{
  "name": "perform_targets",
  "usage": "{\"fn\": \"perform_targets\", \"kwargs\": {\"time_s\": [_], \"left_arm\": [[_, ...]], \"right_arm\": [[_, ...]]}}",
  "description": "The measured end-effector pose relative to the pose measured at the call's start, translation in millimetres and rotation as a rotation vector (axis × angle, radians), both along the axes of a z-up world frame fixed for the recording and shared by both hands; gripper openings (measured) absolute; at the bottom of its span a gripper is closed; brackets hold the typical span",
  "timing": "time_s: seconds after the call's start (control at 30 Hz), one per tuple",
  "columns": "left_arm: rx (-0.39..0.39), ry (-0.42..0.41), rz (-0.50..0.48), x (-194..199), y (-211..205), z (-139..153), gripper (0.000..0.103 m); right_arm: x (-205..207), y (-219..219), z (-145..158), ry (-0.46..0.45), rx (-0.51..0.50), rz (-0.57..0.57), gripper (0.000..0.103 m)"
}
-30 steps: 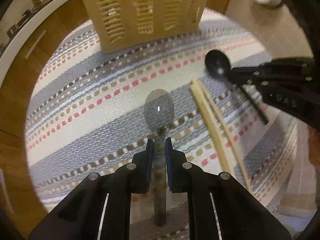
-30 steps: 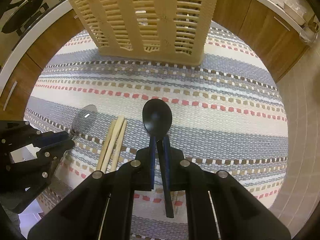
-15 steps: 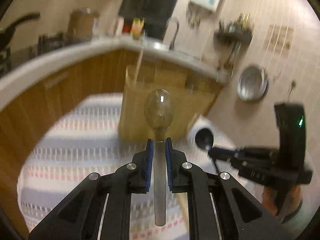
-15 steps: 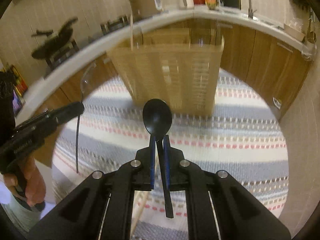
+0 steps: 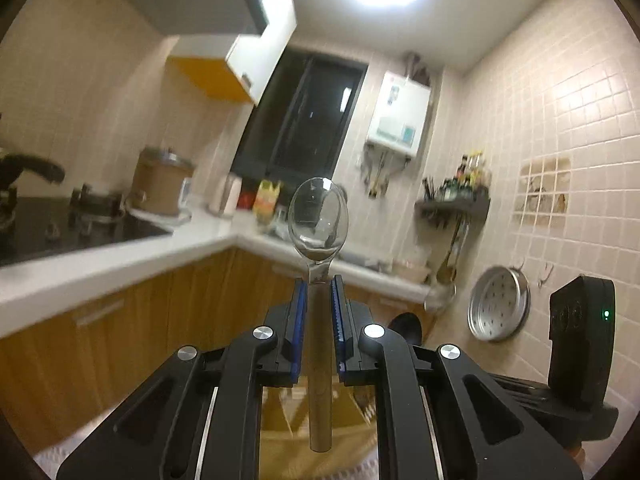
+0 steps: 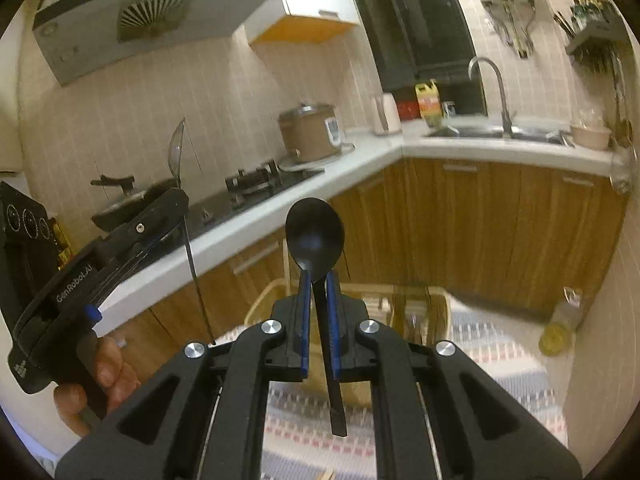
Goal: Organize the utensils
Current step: 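Carry both spoons over the beige basket and open both tools to drop them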
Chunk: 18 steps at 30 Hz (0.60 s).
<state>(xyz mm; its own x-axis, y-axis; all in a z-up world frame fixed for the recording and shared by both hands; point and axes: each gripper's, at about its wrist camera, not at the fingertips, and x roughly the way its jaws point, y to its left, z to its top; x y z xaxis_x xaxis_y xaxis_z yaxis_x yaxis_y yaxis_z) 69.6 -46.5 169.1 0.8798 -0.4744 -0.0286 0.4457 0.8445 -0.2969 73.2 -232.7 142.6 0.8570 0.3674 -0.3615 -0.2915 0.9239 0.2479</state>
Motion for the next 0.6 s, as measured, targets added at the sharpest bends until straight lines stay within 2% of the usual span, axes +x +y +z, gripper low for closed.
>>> {"fn": "perform_targets", "kwargs": {"time_s": [0.17, 0.4, 0.5, 0.6], "left_arm": [[-0.064, -0.002, -0.001, 23.3, 9.3, -10.9, 0.010], [-0.055, -0.003, 0.024, 48.4, 12.7, -9.7, 0.010], [-0.062, -0.001, 0.030, 54.1, 11.5, -17.0, 0.010], [-0.044, 0.021, 0.025, 61.5, 3.9, -26.8, 0.010]], "right_arm": [[16.3, -9.2, 9.0, -0.041, 0.018, -0.023, 0.006], [43.5, -12.0, 19.8, -0.084, 0.025, -0.053, 0.006], [50.4, -8.5, 13.2, -0.094, 0.047, -0.071, 0.006], [60.3, -9.7, -2.9, -0.064, 0.077, -0.081, 0.006]]}}
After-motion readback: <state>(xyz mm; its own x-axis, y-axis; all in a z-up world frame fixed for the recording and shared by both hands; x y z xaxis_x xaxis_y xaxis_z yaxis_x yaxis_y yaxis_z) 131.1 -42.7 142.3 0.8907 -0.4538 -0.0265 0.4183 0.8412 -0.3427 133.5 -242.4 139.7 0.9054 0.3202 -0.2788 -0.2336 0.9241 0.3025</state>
